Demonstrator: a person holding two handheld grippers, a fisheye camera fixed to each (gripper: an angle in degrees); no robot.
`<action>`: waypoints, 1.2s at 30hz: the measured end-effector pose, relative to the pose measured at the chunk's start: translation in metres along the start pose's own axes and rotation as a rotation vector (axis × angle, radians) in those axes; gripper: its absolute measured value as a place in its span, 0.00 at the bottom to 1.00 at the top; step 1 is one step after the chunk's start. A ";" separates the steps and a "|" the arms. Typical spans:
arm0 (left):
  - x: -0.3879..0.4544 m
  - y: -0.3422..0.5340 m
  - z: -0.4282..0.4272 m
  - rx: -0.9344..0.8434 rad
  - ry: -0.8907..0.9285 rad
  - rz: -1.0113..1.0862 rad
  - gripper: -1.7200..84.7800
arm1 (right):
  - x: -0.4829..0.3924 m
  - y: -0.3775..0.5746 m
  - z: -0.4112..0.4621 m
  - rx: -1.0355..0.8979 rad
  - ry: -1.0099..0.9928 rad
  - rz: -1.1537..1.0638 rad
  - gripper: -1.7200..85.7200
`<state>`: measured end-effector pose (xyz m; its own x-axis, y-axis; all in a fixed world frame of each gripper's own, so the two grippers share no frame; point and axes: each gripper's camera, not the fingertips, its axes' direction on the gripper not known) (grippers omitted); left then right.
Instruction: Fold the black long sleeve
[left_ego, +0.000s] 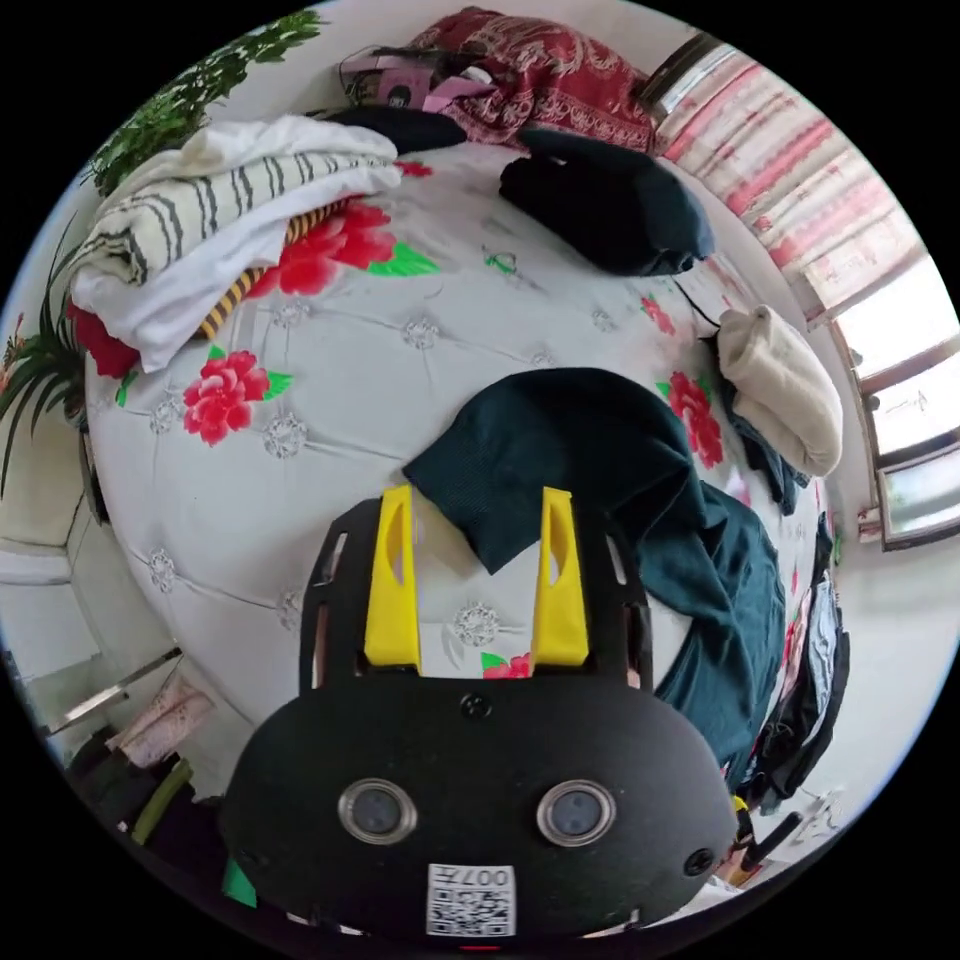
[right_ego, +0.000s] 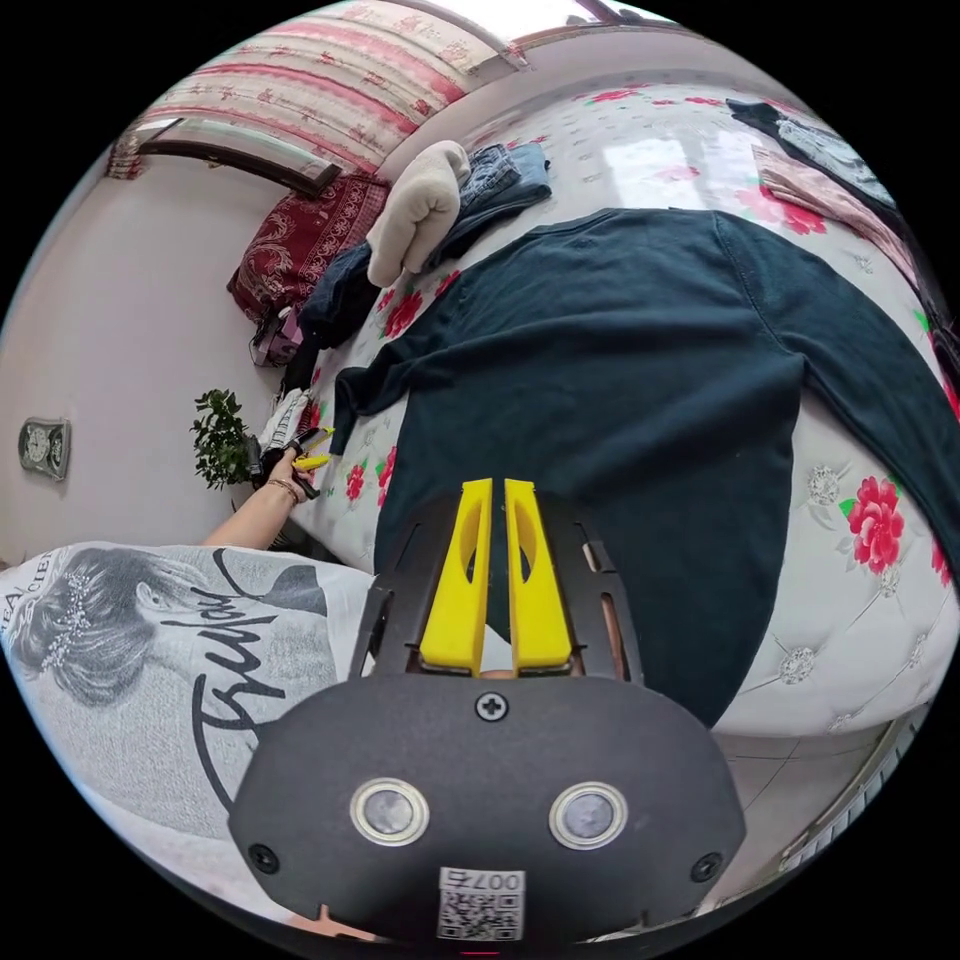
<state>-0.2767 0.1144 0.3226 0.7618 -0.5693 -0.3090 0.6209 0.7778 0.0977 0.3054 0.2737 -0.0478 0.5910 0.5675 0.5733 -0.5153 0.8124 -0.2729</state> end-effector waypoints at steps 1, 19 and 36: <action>0.006 -0.002 -0.002 0.044 -0.047 0.011 0.20 | -0.001 -0.003 0.002 -0.007 -0.010 0.001 0.02; 0.037 -0.039 -0.113 0.297 0.410 0.242 0.05 | 0.001 -0.010 -0.017 0.034 0.002 -0.006 0.02; 0.368 0.205 -0.146 0.022 0.992 1.190 0.07 | -0.035 -0.018 -0.056 0.267 -0.093 -0.185 0.08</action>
<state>0.1034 0.1031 0.0911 0.3825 0.7593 -0.5264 -0.2244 0.6291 0.7443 0.3287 0.2461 -0.1062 0.6369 0.3885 0.6660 -0.5562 0.8297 0.0478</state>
